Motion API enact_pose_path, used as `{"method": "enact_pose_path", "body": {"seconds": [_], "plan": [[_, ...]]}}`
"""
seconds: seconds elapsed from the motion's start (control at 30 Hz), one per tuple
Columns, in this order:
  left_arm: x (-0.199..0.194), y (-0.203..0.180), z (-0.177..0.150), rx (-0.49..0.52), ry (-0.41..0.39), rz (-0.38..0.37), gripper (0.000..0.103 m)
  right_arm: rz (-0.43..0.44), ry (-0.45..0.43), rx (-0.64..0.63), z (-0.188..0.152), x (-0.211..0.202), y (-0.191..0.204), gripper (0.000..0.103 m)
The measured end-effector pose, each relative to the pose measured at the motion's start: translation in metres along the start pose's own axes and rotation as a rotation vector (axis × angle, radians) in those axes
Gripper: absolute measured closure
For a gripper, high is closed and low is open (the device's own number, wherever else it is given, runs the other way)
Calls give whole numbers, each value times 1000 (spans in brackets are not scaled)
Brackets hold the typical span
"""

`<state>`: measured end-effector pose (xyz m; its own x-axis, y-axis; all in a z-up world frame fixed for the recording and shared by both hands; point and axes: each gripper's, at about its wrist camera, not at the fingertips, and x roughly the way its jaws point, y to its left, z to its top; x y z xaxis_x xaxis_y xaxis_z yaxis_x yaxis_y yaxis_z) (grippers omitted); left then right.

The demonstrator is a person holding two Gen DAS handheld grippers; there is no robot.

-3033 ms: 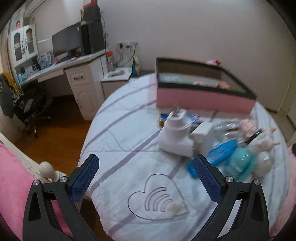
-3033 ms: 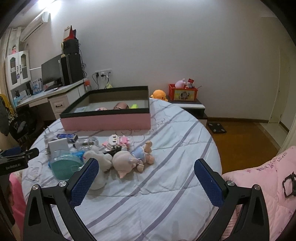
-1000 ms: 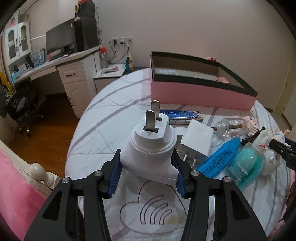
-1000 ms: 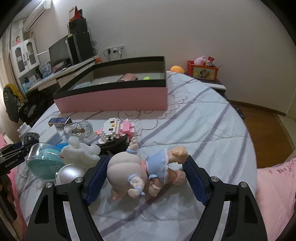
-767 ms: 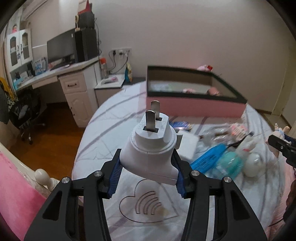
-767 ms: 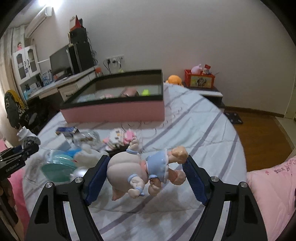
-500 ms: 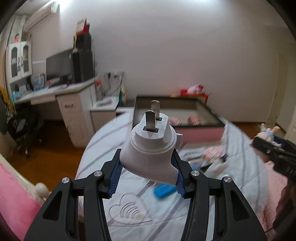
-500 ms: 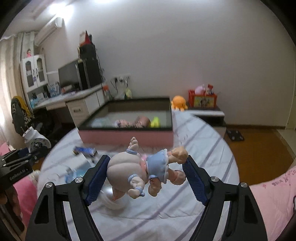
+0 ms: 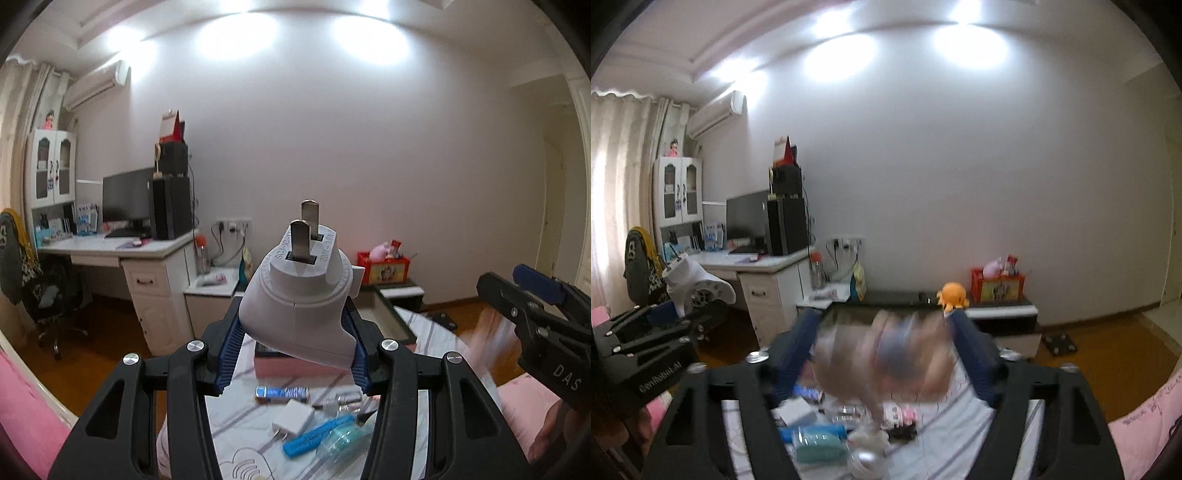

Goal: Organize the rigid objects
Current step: 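Lift the plug adapter and doll with both tools toward the pink box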

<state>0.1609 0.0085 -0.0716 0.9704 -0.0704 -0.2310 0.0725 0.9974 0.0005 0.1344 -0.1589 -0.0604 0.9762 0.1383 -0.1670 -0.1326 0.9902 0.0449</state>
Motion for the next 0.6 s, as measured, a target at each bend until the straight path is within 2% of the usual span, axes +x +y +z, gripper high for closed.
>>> {"method": "enact_pose_path", "body": {"seconds": [0.07, 0.13, 0.2, 0.27, 0.33, 0.43, 0.5, 0.6], "plan": [[2, -3, 1, 1, -7, -10, 52, -20, -4, -22, 5, 2, 4, 35], [21, -6, -12, 6, 14, -36, 52, -30, 18, -44, -1, 14, 5, 35], [50, -7, -38, -17, 108, -1, 52, -41, 78, -20, -25, 36, -2, 35], [68, -5, -62, -74, 179, -36, 52, -34, 172, 71, -65, 61, -16, 35], [81, -6, -84, -77, 247, -66, 52, 22, 231, 188, -98, 74, -28, 35], [91, -8, -97, -40, 295, -67, 52, -13, 261, 149, -114, 73, -31, 33], [95, -3, -97, -67, 310, -74, 53, -5, 272, 136, -113, 62, -35, 22], [93, -5, -97, -53, 304, -65, 53, 0, 297, 91, -114, 43, -35, 21]]}}
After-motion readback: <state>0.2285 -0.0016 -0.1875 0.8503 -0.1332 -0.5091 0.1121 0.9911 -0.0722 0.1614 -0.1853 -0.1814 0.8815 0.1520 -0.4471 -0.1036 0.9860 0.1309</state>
